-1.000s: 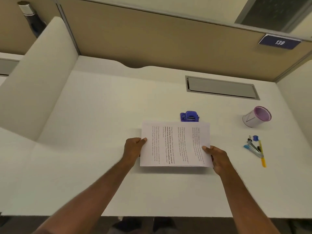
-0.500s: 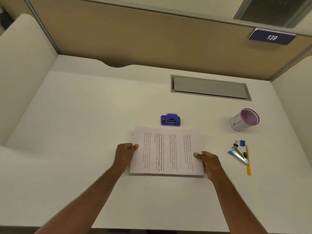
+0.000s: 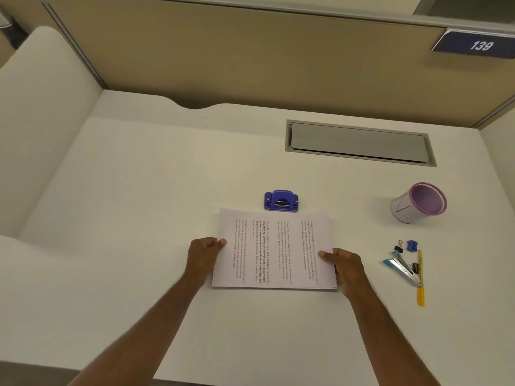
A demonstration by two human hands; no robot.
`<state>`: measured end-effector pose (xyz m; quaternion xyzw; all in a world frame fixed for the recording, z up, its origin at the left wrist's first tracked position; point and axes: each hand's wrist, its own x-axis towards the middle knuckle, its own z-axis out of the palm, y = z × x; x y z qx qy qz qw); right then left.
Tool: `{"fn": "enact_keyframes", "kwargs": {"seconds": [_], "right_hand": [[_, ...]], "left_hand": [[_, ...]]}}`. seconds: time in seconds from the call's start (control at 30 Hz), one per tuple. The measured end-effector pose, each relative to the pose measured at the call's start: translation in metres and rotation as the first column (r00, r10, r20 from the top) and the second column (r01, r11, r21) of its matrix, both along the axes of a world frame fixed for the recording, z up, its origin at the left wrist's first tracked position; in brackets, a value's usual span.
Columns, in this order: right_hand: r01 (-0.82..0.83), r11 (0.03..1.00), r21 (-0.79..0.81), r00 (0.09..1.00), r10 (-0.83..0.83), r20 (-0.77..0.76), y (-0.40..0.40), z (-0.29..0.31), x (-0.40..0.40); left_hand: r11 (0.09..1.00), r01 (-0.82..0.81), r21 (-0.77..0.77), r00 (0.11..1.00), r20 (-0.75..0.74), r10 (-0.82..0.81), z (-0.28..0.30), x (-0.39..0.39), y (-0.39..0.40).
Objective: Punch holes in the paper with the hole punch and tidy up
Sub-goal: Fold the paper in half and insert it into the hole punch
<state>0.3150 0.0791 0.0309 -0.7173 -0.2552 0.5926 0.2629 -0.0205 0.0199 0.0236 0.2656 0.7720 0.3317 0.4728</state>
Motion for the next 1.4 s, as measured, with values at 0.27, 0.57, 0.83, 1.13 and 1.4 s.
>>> {"fn": "enact_keyframes", "kwargs": {"seconds": [0.27, 0.57, 0.83, 1.13, 1.4], "right_hand": [[0.032, 0.999, -0.005, 0.999, -0.032, 0.036, -0.004, 0.003, -0.012], [0.032, 0.999, -0.003, 0.998, -0.031, 0.057, -0.002, 0.006, -0.02], [0.028, 1.0, 0.004, 0.998, -0.028, 0.055, 0.0, 0.007, -0.024], [0.025, 1.0, -0.004, 0.997, -0.025, 0.068, 0.009, 0.01, -0.031], [0.014, 1.0, -0.009, 0.996, -0.013, 0.087, 0.014, 0.007, -0.028]], "left_hand": [[1.0, 0.014, -0.004, 1.0, 0.022, -0.014, -0.004, -0.014, 0.016], [0.999, 0.036, -0.002, 0.999, 0.018, -0.036, -0.008, -0.021, 0.023], [0.999, 0.035, 0.0, 0.998, 0.044, -0.035, -0.005, -0.025, 0.028], [0.999, 0.042, 0.011, 0.999, 0.013, -0.042, -0.006, -0.028, 0.037], [0.999, 0.035, 0.026, 0.999, 0.033, -0.036, -0.008, -0.026, 0.041]]}}
